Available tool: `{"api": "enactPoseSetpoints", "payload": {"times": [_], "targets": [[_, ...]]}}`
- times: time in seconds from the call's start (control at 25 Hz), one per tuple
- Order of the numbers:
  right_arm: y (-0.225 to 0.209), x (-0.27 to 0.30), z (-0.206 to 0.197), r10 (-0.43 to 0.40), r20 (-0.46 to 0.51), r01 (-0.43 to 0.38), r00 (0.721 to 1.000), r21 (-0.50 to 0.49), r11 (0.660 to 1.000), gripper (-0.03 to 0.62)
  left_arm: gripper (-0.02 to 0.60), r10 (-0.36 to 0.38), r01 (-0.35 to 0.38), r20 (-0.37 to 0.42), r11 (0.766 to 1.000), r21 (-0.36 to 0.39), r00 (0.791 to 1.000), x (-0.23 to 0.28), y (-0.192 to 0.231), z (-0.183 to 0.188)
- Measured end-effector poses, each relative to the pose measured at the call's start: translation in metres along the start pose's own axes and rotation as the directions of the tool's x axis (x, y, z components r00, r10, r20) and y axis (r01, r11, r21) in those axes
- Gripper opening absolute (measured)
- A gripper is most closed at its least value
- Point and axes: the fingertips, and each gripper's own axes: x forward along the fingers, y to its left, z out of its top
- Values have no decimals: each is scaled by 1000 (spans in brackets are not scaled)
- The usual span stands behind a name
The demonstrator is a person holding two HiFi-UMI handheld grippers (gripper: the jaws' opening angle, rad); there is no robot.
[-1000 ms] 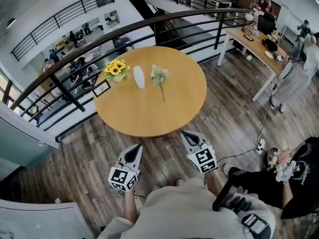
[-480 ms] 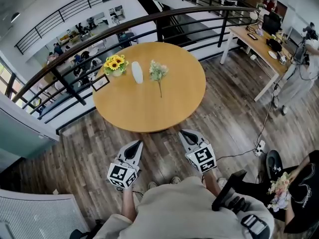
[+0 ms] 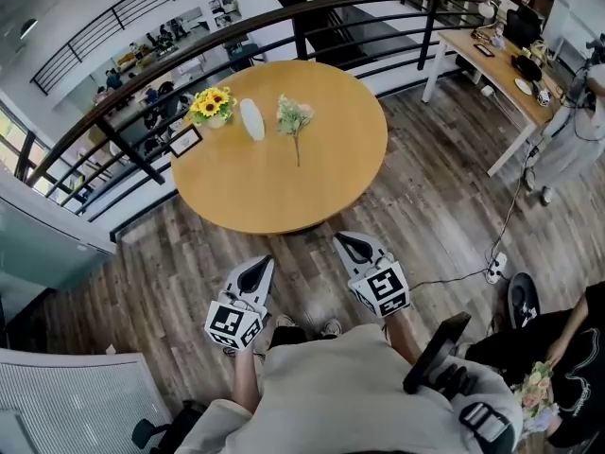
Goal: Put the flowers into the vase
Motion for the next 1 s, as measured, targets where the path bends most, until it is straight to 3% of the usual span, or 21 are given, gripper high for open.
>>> {"api": "enactPoseSetpoints", "payload": {"times": [0.24,0.48,0.76,1.0], "targets": [[-5,7,-12,13,-36,-12,999,10,1000,9,6,-18,17,-17,1000,-17,1000,15,0,-9],[-17,36,-16,45,-72,-46,996,-8,999,9,6,-34,33,-15,999,-34,999,48,25,-10],[-48,111,-4,51,-91,-55,995,-37,998,9,6,-57,57,6,998,-34,998,104,91,-6],[-78,200,38,20,-78,-25,997,-54,998,9,6,-84,84,21,996,-4,996,141,175,19]]}}
